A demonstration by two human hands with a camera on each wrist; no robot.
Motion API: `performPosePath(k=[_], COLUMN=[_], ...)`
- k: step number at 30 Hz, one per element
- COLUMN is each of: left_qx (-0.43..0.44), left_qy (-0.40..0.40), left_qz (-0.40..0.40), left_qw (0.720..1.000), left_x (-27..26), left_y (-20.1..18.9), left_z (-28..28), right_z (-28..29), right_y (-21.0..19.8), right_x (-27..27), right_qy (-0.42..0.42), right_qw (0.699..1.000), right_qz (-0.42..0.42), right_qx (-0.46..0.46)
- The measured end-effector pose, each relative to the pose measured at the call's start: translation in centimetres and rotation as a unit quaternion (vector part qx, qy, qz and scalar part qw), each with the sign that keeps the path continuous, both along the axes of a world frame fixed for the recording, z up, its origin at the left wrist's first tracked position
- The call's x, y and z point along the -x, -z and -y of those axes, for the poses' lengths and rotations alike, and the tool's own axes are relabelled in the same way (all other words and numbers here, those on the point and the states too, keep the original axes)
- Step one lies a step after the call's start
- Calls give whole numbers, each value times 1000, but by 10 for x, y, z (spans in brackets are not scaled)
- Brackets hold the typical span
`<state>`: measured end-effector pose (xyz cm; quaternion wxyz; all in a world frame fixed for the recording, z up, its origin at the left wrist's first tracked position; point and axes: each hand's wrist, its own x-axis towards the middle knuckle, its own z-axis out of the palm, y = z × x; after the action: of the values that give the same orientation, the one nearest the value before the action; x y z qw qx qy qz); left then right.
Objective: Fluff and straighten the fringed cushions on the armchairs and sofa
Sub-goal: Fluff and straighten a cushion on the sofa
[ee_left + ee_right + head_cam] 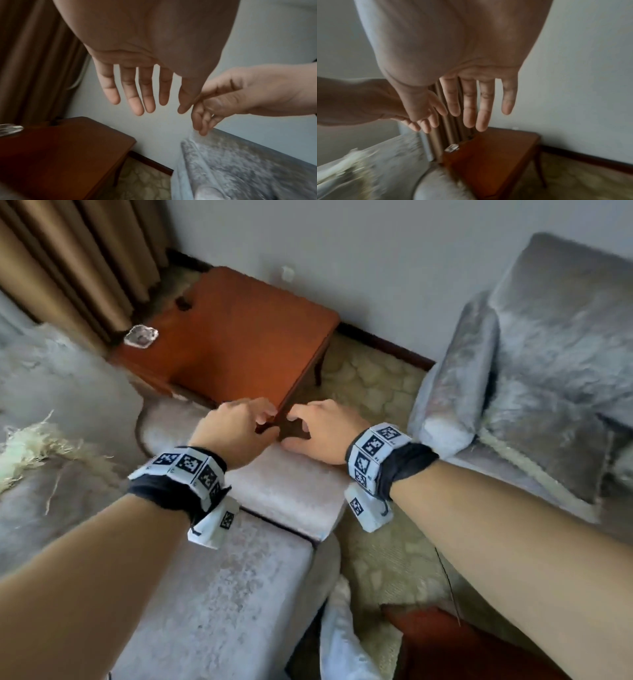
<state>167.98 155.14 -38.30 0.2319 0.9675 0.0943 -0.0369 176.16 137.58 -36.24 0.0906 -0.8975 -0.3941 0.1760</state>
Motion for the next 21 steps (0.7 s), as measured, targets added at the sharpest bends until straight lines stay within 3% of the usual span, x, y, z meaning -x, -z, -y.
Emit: performPosePath(k=[8, 11, 16, 21], left_qx=[-47, -39, -30, -39], left_qy=[176, 216, 328, 408], left_qz=[-58, -46, -39, -50], left_qw=[982, 974, 944, 911], left_x=[-183, -247, -327, -386], left_y=[-56, -70, -84, -73], left_z=[195, 273, 405, 525], right_z=[243, 332, 467, 579], right_y=[-45, -58, -73, -68], right_x=[-122, -162, -196, -215], right_qy=[180, 248, 351, 433], right_qw=[983, 968, 935, 900], right_qz=[-3, 2, 0, -19], right_qx=[38, 38, 39, 47])
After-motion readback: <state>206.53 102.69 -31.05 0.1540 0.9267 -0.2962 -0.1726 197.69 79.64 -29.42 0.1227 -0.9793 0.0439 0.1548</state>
